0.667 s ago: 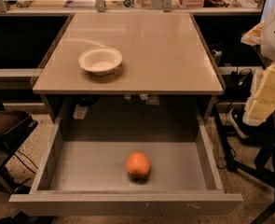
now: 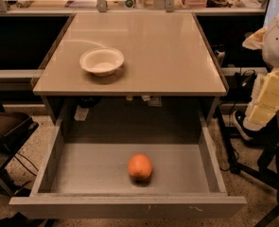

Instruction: Pick orange from top drawer and place on counter

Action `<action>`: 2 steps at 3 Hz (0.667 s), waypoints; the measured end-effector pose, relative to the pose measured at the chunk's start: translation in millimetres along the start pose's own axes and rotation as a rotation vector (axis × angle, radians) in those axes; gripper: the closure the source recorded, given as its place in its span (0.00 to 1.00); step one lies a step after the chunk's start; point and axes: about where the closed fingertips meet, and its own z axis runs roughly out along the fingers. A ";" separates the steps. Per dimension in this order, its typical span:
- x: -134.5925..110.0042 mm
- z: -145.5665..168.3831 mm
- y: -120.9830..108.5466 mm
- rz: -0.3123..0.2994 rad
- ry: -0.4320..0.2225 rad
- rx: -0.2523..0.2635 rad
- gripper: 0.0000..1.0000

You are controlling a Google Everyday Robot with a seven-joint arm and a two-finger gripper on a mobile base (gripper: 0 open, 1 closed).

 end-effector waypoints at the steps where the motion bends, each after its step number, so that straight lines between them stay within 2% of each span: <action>1: -11.5 62.1 21.0 -0.025 -0.112 -0.089 0.00; 2: -54.4 178.6 70.3 0.010 -0.319 -0.301 0.00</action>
Offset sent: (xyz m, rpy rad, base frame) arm 0.0371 0.2101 -0.3501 0.7711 0.2985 0.1555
